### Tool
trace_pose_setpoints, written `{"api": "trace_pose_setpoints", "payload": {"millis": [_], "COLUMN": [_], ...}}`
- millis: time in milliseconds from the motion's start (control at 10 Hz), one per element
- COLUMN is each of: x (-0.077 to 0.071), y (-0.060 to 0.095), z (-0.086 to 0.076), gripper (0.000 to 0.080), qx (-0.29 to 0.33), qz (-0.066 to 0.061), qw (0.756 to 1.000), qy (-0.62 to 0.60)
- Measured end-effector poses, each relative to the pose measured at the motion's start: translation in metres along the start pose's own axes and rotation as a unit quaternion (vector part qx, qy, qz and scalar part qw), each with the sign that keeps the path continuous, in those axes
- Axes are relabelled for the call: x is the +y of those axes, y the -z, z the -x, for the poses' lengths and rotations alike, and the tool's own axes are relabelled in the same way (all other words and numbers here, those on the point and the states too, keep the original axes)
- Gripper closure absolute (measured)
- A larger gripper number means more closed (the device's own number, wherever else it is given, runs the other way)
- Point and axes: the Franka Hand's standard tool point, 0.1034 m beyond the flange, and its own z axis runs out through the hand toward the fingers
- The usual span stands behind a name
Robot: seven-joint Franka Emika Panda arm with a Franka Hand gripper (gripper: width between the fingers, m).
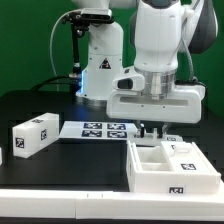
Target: Assemble cabinet
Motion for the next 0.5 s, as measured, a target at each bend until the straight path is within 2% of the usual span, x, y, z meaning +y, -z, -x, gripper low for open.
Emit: {"api": "trace_pose_setpoints", "payload": {"millis": [100,200,300,400,500], "x": [0.000,0.000,0.000,0.000,0.000], "y": [0.000,0.000,0.000,0.004,0.012], "z": [0.000,0.000,0.000,-0.001,-0.004], "gripper": [0.0563,0.0737,0.0736,0.0736,0.0736], "qx": [0.000,0.000,0.000,-0.007,-0.009], "qz": [0.000,0.000,0.000,-0.003,-0.010], "qw": [1.000,1.000,1.000,0.999,0.996], "qy": [0.000,0.000,0.001,0.053,0.091]}}
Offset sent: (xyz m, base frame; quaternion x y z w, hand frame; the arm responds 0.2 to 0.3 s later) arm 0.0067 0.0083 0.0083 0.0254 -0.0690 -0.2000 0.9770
